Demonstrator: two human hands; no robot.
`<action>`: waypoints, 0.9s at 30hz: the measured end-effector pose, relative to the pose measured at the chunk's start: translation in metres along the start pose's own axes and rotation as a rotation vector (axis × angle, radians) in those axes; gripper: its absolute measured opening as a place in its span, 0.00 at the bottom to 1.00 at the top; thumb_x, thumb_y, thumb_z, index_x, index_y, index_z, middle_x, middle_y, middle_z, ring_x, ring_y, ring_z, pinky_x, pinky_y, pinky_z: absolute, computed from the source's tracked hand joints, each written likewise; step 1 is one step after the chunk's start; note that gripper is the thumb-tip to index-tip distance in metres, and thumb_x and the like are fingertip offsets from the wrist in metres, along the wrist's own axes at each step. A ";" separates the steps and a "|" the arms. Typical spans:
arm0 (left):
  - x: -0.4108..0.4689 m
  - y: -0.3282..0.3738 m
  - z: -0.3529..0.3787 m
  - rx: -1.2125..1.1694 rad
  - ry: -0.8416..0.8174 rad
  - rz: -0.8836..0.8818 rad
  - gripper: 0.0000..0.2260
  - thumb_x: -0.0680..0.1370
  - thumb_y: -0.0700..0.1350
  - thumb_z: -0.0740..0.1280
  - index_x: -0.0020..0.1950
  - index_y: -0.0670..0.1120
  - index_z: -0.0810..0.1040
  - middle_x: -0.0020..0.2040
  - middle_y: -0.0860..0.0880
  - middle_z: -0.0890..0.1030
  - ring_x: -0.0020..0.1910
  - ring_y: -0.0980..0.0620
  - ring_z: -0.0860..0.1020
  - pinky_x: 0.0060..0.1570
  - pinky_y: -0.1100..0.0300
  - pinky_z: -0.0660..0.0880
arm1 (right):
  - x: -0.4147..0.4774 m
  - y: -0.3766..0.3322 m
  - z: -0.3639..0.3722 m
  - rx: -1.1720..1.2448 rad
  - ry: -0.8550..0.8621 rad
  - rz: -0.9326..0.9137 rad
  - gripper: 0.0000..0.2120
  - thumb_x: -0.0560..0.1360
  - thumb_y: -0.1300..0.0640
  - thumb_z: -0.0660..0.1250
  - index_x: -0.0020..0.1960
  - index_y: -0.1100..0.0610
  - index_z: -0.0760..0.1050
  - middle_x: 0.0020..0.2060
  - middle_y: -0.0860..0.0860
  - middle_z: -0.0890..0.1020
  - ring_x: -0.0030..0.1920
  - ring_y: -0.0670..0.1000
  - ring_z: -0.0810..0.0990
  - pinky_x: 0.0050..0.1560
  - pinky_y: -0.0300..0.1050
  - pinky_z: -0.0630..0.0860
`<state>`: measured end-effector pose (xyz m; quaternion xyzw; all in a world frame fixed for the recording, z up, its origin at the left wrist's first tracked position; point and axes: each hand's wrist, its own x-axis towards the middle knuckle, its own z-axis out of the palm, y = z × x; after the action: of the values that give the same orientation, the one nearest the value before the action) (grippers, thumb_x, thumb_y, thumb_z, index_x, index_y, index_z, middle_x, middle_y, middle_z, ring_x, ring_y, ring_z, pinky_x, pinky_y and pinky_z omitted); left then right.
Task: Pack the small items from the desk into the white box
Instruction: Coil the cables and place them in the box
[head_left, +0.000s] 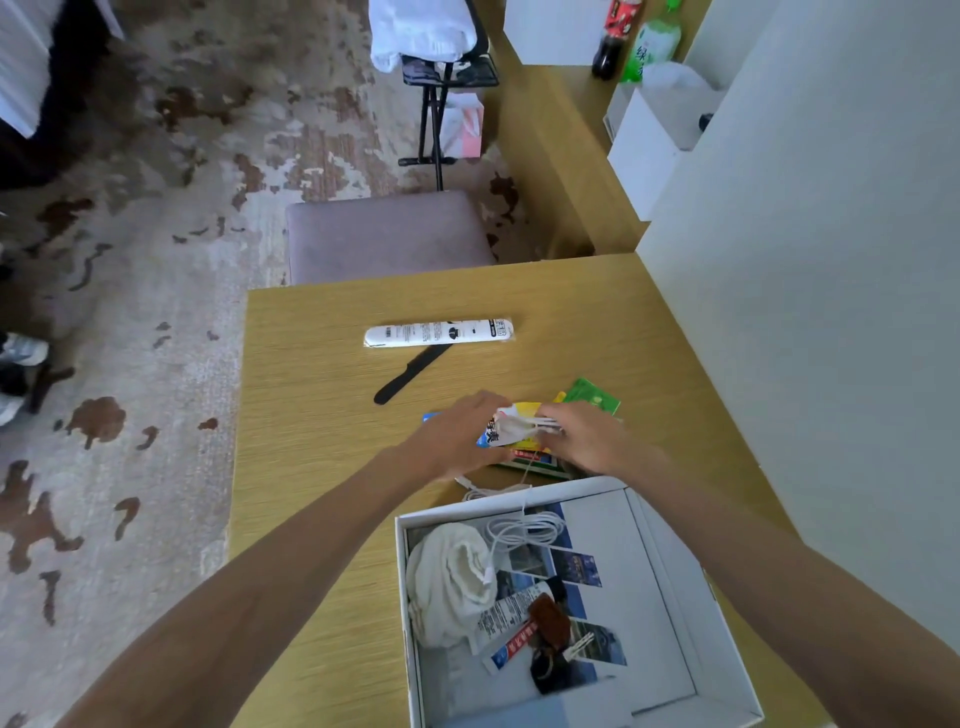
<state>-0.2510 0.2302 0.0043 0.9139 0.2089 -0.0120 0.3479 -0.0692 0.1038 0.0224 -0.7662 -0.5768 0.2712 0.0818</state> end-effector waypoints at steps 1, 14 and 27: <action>-0.001 -0.002 0.001 0.007 0.011 0.005 0.28 0.73 0.56 0.70 0.68 0.52 0.64 0.67 0.53 0.67 0.61 0.54 0.69 0.51 0.61 0.68 | -0.002 0.003 -0.003 0.005 0.026 0.031 0.06 0.79 0.52 0.65 0.43 0.49 0.71 0.34 0.47 0.78 0.34 0.49 0.77 0.32 0.43 0.69; 0.027 0.007 0.028 0.497 -0.581 0.067 0.12 0.75 0.40 0.61 0.56 0.47 0.79 0.52 0.47 0.80 0.49 0.45 0.78 0.47 0.54 0.74 | -0.082 -0.014 -0.042 0.908 0.468 0.301 0.04 0.75 0.51 0.69 0.48 0.50 0.77 0.38 0.48 0.85 0.39 0.45 0.83 0.43 0.42 0.75; 0.020 0.013 0.006 0.223 -0.188 -0.098 0.09 0.76 0.53 0.65 0.48 0.48 0.74 0.48 0.51 0.75 0.44 0.51 0.73 0.39 0.59 0.68 | -0.112 -0.005 -0.034 1.648 0.377 0.139 0.13 0.78 0.62 0.63 0.62 0.58 0.74 0.38 0.53 0.80 0.39 0.51 0.79 0.41 0.44 0.78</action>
<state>-0.2273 0.2254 0.0048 0.9304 0.2172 -0.1379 0.2611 -0.0775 0.0076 0.0893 -0.5277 -0.1233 0.4771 0.6919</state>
